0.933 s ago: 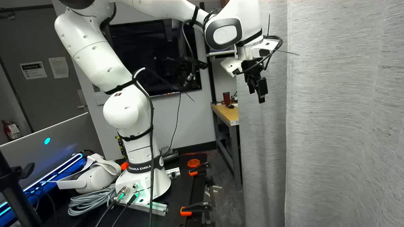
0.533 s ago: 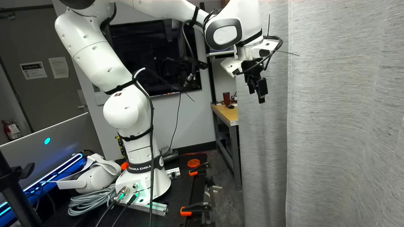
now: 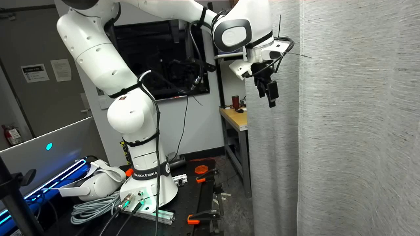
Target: Draw the curtain to the right
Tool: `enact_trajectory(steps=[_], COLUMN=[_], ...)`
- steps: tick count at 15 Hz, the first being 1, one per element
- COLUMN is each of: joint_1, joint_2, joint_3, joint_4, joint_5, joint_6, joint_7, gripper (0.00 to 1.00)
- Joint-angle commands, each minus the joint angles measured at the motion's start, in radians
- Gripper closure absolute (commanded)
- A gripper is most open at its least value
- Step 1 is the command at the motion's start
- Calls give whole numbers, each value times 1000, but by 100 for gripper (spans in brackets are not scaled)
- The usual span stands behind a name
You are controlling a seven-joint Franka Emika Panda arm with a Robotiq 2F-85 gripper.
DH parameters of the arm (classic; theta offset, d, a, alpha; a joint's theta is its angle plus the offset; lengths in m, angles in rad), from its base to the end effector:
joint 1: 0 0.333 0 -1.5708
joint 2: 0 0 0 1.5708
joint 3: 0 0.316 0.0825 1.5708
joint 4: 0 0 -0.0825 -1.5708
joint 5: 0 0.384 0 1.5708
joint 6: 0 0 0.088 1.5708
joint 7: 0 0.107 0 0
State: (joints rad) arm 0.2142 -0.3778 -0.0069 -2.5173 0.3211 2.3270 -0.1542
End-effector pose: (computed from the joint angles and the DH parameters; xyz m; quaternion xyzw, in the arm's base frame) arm 0.4245 0.0949 0.4319 -0.9843 -0.0801 -0.0888 0.1297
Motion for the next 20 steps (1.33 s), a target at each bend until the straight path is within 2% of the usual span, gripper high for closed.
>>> enact_trajectory(steps=[1, 6, 18, 20], joint_1=[-15, -7, 83, 94], joint_2=[0, 1, 28, 2], joint_3=[14, 28, 119, 127], joint_4=[2, 2, 20, 34], joint_5=[6, -28, -49, -65], joint_6=[-5, -7, -165, -225], joint_7=[-4, -34, -212, -242], gripper=[0, 0, 0, 0])
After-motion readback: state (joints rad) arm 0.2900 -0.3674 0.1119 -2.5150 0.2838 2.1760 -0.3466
